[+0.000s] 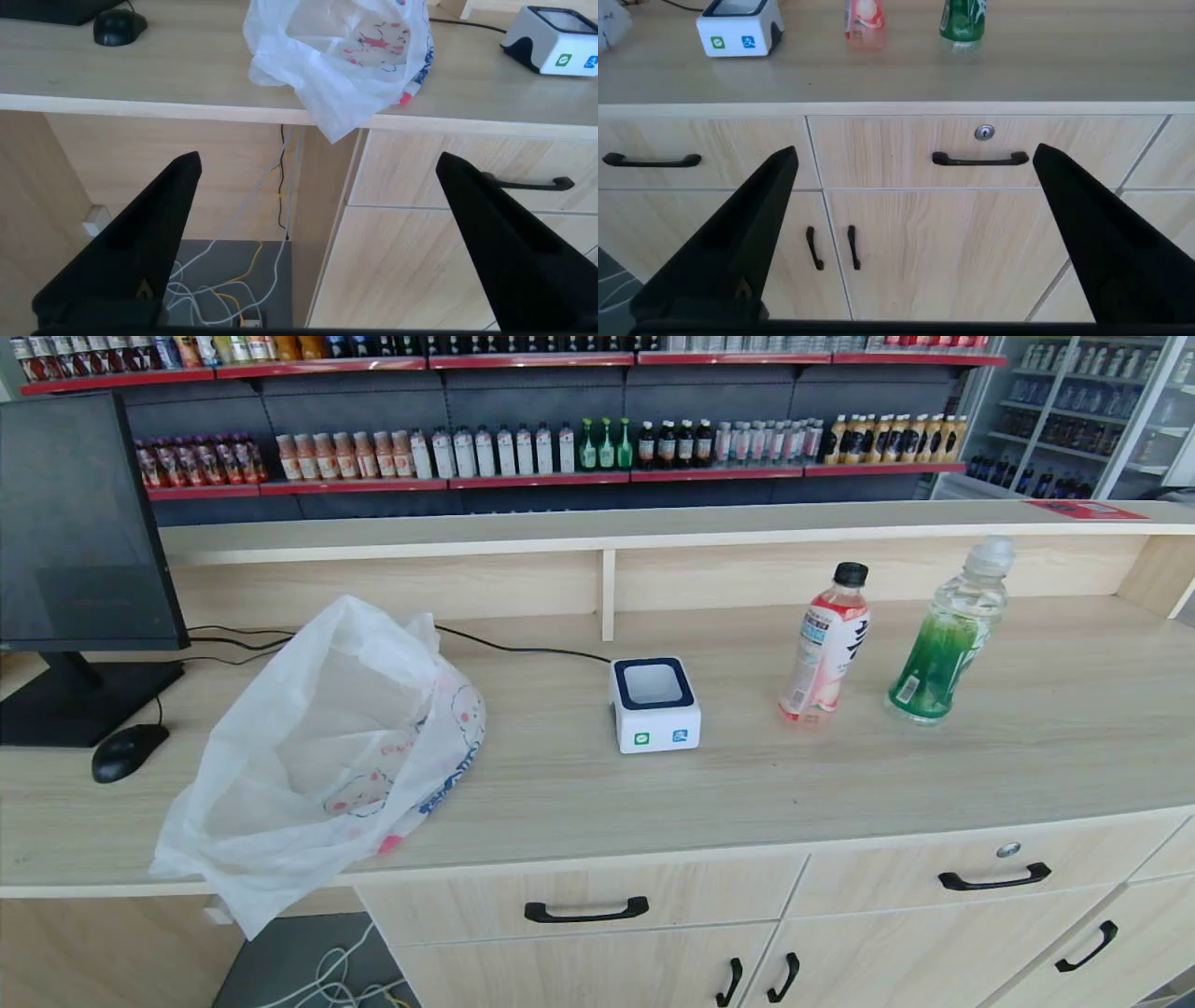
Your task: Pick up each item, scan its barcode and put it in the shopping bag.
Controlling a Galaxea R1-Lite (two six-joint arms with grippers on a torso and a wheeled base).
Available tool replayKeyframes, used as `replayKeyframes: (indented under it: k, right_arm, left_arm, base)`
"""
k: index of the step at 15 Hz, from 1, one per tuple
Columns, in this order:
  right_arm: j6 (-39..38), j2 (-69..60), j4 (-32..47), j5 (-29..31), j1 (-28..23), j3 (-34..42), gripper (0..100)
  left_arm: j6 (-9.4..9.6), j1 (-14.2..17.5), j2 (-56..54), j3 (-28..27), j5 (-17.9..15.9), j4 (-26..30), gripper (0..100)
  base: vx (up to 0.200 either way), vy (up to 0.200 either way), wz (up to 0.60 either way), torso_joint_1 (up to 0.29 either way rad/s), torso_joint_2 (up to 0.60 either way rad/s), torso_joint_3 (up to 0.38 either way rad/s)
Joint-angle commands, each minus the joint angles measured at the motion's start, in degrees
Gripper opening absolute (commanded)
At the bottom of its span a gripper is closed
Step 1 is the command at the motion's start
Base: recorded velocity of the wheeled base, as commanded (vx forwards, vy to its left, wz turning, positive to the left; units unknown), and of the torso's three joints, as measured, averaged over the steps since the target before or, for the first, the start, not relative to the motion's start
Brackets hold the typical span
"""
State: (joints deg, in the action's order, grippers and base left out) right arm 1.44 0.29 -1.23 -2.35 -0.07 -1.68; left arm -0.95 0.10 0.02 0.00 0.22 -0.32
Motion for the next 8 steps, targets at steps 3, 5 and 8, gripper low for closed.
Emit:
replayKeyframes:
  k: [3,5,8]
  right_arm:
    - [0.5,16.2,-8.3,-1.3,0.7,-9.0,100]
    - [0.2,33.1,-29.4,-1.3,0.8,-8.9,100]
    - [0.4,60.9,-64.4,-1.3,2.2,-10.3,100]
  left_arm:
    - [-0.02,0.0,0.1,0.0,0.0,0.0,100]
    - [-0.02,0.0,0.0,0.0,0.0,0.0,100]
    - [-0.02,0.0,0.0,0.0,0.0,0.0,100]
  base:
    - [0.0,0.0,0.0,0.0,0.0,0.0]
    - [0.0,0.0,0.0,0.0,0.0,0.0]
    - [0.0,0.0,0.0,0.0,0.0,0.0]
